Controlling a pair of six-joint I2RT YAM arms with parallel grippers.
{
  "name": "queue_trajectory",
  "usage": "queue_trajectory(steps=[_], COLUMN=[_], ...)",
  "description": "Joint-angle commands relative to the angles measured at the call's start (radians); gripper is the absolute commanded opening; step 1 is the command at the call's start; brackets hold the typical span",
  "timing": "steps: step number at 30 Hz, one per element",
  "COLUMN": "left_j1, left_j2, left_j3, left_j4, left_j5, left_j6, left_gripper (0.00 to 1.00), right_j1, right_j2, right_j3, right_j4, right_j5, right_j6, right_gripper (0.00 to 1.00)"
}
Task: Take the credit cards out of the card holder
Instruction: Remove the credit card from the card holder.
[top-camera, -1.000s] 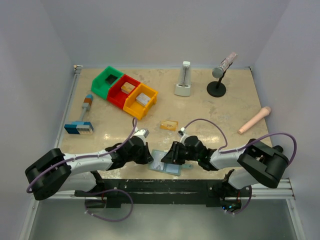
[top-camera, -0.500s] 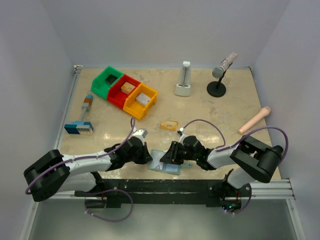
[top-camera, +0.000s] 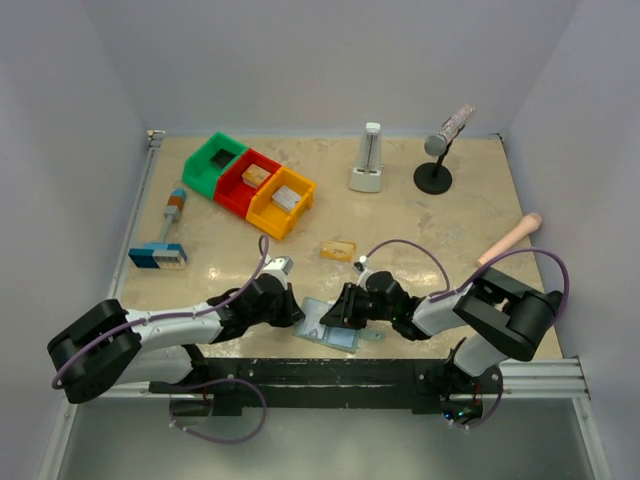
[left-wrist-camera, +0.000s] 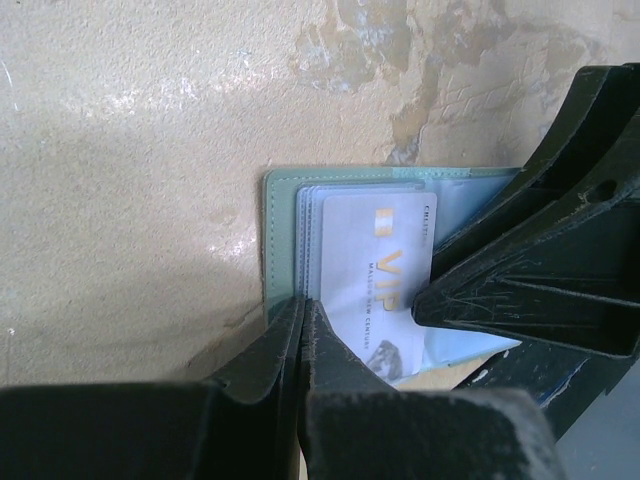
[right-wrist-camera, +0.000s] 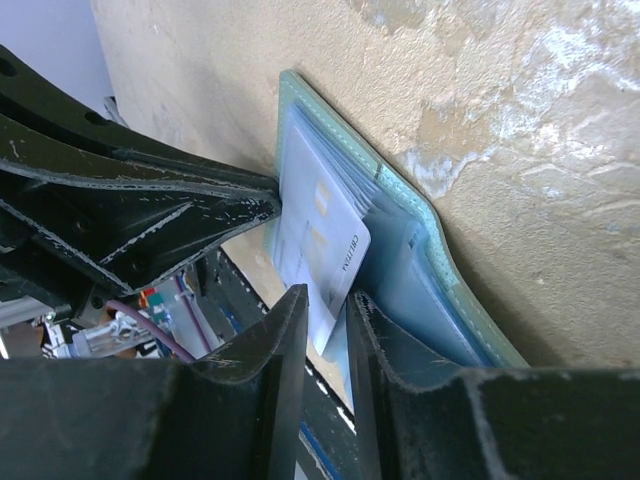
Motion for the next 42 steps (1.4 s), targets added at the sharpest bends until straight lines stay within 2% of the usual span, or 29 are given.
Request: queue_trajectory(steps=[1,11,36,42], left_j1=[-0.015,-0.013,-0.013,-0.013], left_j2=[0.038,0.004,-0.019,-0.019], left_j3=[-0.030,-0.025,-0.020,-0.023], left_j4=[-0.001,-0.043,-0.095,-0.100], left_j5=[0.062,0.025,-0.035,-0.040], left_j6=[-0.029,-0.026,-0.035,-0.039], left_gripper=[0.00,0.00,0.00,0.00], right_j1=[0.010,0.010,-0.033,-0.041], right_j2=[0.005,-0.032,-0.162,-0.202], right_j3=[0.037,0.006,-0.046,-0.052], right_j4=[0.127,0.087,-0.079,-0.111], right_j5=[0.005,0.009,0.033,0.039], right_j6=[0.017,0.005,-0.026,-0.035], right_gripper=[0.24,0.10,0.12,0.08])
